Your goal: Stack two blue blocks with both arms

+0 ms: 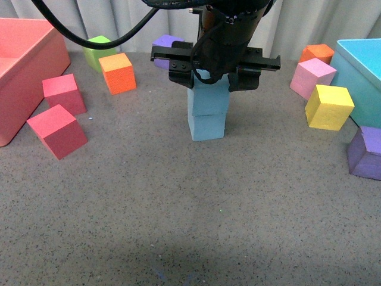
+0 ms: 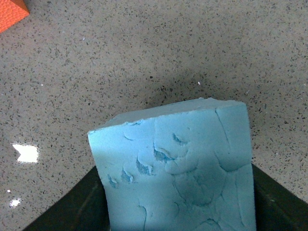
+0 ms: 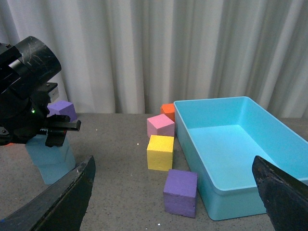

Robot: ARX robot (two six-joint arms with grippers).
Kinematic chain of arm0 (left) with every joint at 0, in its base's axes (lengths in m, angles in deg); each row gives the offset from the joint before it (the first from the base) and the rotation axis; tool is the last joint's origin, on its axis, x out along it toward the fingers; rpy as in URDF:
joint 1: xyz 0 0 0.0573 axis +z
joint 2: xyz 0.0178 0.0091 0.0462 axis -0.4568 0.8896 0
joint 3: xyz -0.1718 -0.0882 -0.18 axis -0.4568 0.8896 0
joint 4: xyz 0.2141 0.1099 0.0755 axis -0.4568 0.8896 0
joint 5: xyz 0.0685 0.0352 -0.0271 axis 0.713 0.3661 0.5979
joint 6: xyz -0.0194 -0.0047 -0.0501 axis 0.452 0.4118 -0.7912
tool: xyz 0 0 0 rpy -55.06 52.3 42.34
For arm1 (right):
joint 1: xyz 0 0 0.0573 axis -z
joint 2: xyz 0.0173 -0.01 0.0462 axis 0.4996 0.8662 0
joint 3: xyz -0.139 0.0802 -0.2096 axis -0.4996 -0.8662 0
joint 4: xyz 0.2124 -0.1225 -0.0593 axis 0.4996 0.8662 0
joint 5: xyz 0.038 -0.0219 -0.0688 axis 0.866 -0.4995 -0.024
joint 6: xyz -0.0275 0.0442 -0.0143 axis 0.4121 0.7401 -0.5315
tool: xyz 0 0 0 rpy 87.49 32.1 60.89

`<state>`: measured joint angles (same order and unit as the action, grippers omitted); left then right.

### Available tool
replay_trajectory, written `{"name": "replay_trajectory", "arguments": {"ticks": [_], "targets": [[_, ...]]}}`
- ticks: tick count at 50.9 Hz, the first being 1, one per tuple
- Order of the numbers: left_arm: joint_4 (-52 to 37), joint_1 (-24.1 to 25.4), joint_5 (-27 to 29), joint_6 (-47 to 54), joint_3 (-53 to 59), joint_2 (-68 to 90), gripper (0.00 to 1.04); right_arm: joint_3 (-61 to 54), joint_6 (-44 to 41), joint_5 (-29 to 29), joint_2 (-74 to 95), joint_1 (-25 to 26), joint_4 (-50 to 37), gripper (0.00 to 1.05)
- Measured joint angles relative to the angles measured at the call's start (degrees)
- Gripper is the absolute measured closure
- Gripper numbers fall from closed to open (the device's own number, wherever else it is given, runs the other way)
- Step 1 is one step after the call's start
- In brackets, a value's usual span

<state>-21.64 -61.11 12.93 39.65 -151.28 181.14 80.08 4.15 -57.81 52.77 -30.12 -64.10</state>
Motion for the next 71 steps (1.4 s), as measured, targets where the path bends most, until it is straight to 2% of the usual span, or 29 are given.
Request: {"name": "replay_trajectory", "arguments": {"ticks": [2, 12, 30, 31, 33, 34, 35, 41, 42, 43, 45, 47, 54, 59, 71], "targets": [[-0.1, 0.0, 0.3, 0.0, -0.1, 0.0, 0.36, 0.0, 0.0, 0.0, 0.0, 0.0, 0.0, 0.1], [-0.1, 0.0, 0.8, 0.1, -0.2, 0.0, 0.06, 0.0, 0.0, 0.0, 0.0, 0.0, 0.0, 0.1], [-5.7, 0.5, -1.9, -1.6, 6.7, -7.5, 0.07, 0.0, 0.0, 0.0, 0.0, 0.0, 0.0, 0.1], [-8.6, 0.6, -0.5, -0.3, 8.2, -8.5, 0.08, 0.0, 0.0, 0.0, 0.0, 0.0, 0.0, 0.1], [-20.8, 0.8, 4.0, 4.1, 15.0, -11.6, 0.15, 0.0, 0.0, 0.0, 0.0, 0.0, 0.0, 0.1], [-29.8, 1.2, 6.2, 8.0, 20.9, -14.2, 0.21, 0.0, 0.0, 0.0, 0.0, 0.0, 0.0, 0.1], [-35.8, 1.6, 6.5, 9.9, 25.2, -16.0, 0.24, 0.0, 0.0, 0.0, 0.0, 0.0, 0.0, 0.1], [-69.0, 5.5, 4.5, 21.3, 48.0, -24.9, 0.44, 0.0, 0.0, -0.1, 0.0, 0.0, 0.0, 0.1], [-72.0, 5.9, 4.3, 21.5, 49.8, -25.6, 0.46, 0.0, 0.0, -0.1, 0.0, 0.0, 0.0, 0.1], [-80.9, 7.1, 3.4, 22.9, 54.9, -27.6, 0.51, 0.0, 0.0, -0.2, 0.0, 0.0, 0.0, 0.1], [-90.7, 9.0, 2.0, 24.4, 61.9, -31.1, 0.6, 0.0, 0.0, -0.1, 0.0, 0.0, 0.0, 0.1], [-95.3, 11.0, 0.8, 25.2, 67.6, -35.0, 0.69, 0.0, 0.0, -0.1, 0.0, 0.0, 0.0, 0.1], [-101.1, 15.8, -4.0, 26.4, 82.7, -44.1, 0.99, 0.0, 0.0, 0.0, 0.0, 0.0, 0.0, 0.1], [-102.5, 18.4, -7.4, 26.7, 90.3, -47.9, 1.01, 0.0, 0.0, 0.0, 0.0, 0.0, 0.0, 0.1], [-101.2, 22.6, -11.1, 27.0, 98.2, -58.2, 1.01, 0.0, 0.0, 0.0, 0.0, 0.0, 0.0, 0.1]]}}
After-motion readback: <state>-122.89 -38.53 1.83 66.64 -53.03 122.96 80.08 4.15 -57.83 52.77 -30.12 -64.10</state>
